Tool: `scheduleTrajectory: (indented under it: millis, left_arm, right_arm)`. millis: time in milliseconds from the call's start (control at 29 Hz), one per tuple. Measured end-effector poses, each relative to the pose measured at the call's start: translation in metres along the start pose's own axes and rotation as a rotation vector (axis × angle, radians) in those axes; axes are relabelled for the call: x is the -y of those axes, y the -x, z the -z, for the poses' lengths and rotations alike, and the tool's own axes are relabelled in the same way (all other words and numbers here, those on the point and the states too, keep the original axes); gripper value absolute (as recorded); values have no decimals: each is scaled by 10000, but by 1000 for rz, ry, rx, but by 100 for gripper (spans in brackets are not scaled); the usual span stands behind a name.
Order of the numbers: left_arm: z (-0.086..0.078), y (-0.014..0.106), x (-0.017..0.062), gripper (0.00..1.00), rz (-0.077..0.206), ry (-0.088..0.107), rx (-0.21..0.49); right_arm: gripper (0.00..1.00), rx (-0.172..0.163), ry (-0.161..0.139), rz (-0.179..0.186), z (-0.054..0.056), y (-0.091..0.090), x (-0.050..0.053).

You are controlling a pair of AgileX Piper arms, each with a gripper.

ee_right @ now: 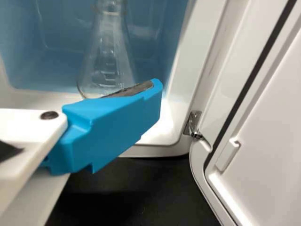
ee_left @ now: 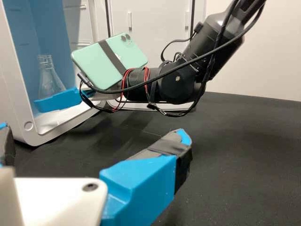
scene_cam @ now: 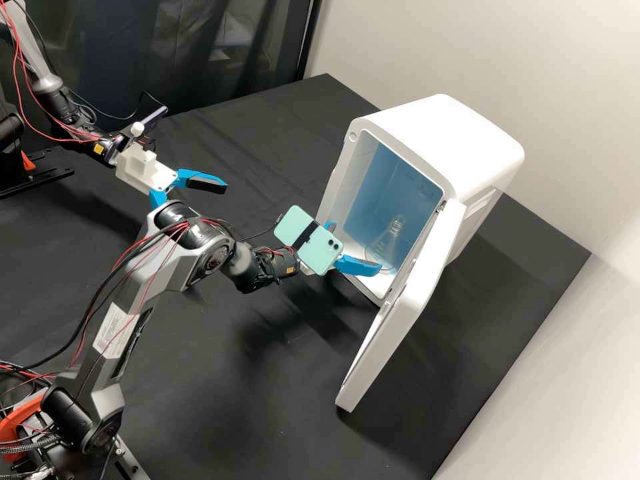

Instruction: Take the flask out of the incubator

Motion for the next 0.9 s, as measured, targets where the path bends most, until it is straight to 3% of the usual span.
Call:
scheduleTrajectory:
  millis: [241,379,585,895]
  left_arm:
    - [1,0,-1,100,-1,1,-2]
    - [3,-10,-15,100,-7,3,-4]
    - [3,-10,-15,100,-7,3,-4]
    - [3,-12,-18,100,-8,2,-3]
  right_arm:
    - [100,7,-1,-21,-10,-63,-75]
    - [100,20,-2,-22,-65,-112,-68]
    - [100,36,1,-8,-116,-127,-31]
    - [100,33,-12,20,-43,-188,-50]
